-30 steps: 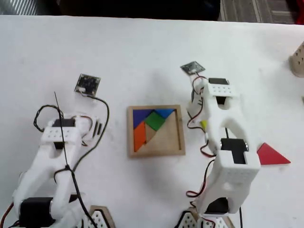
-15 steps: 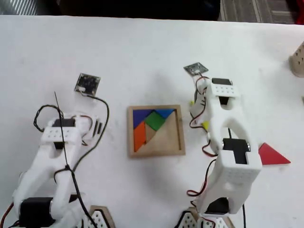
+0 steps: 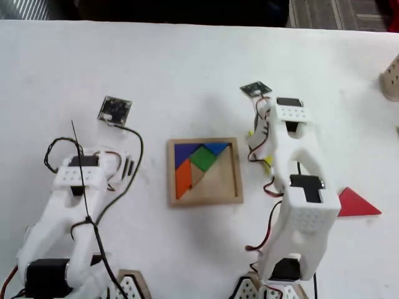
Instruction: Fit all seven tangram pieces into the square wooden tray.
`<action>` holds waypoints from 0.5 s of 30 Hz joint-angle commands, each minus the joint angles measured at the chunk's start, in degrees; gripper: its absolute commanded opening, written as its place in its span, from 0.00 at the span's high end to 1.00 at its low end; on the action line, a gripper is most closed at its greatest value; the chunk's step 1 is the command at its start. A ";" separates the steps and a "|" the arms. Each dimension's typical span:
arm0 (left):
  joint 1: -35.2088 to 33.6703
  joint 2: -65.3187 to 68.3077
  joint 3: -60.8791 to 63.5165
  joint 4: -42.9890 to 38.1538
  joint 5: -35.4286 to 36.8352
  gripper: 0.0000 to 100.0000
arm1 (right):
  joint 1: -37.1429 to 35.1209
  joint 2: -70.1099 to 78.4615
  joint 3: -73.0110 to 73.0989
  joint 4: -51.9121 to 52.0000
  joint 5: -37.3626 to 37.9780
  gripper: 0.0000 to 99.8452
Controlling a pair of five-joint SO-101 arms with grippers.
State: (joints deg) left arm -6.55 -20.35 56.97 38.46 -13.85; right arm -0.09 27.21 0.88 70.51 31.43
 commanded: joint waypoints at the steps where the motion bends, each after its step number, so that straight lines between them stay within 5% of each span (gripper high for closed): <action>1: -0.22 -1.63 -0.26 -1.23 -0.62 0.83 | 0.22 0.92 -3.96 1.89 0.18 0.72; 15: -0.22 -1.63 -0.26 -1.23 -0.62 0.83 | 0.40 3.12 -6.77 4.00 0.09 0.88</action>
State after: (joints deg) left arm -6.55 -20.35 56.97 38.46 -13.85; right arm 0.26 30.20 -4.75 74.29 31.43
